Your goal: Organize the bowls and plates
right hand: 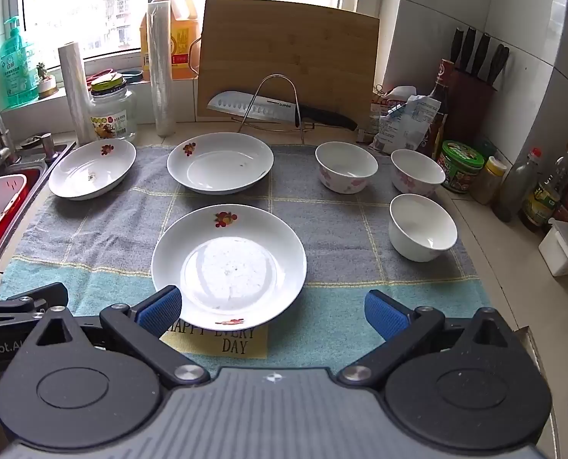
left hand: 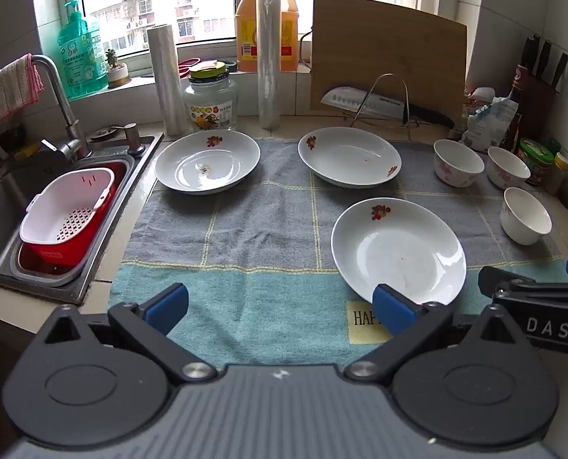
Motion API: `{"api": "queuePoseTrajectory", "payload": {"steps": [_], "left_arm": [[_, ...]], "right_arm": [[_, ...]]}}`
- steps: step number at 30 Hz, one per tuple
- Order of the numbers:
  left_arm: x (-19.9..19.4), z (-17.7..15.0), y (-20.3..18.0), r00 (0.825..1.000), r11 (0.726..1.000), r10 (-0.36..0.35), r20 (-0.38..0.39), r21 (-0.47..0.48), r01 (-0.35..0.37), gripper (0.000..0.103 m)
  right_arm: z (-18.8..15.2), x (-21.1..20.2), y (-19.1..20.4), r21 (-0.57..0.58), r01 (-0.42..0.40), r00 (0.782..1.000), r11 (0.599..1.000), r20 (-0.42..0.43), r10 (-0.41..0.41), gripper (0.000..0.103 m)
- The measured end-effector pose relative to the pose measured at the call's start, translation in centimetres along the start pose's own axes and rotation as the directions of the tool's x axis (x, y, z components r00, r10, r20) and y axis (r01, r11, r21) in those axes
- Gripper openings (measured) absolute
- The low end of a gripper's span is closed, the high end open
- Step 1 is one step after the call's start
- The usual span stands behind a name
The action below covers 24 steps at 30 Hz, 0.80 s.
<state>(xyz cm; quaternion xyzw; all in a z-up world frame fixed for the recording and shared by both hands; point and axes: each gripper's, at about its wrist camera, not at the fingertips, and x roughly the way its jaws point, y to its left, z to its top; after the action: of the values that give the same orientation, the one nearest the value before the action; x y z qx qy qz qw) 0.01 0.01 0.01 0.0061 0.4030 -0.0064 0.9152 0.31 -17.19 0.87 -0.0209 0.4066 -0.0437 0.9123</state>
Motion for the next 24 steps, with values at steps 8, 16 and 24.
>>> {"api": "queuePoseTrajectory", "payload": {"steps": [8,16,24], "left_arm": [[-0.4,0.3,-0.3,1.000,1.000,0.012,0.019,0.012,-0.012,0.102],[-0.8,0.0,-0.5,1.000,1.000,0.001,0.026,0.008,-0.001,0.102],[-1.1,0.2,-0.8,1.000,1.000,0.002,0.029,0.006,-0.002,0.102]], "right_arm": [[-0.1,-0.3,-0.2,0.007,-0.004,1.000,1.000,0.003,0.004,0.103],[0.1,-0.3,-0.3,0.006,0.001,1.000,1.000,0.010,-0.001,0.103],[-0.1,-0.9,-0.7,0.009,-0.001,1.000,1.000,0.018,0.001,0.103]]}}
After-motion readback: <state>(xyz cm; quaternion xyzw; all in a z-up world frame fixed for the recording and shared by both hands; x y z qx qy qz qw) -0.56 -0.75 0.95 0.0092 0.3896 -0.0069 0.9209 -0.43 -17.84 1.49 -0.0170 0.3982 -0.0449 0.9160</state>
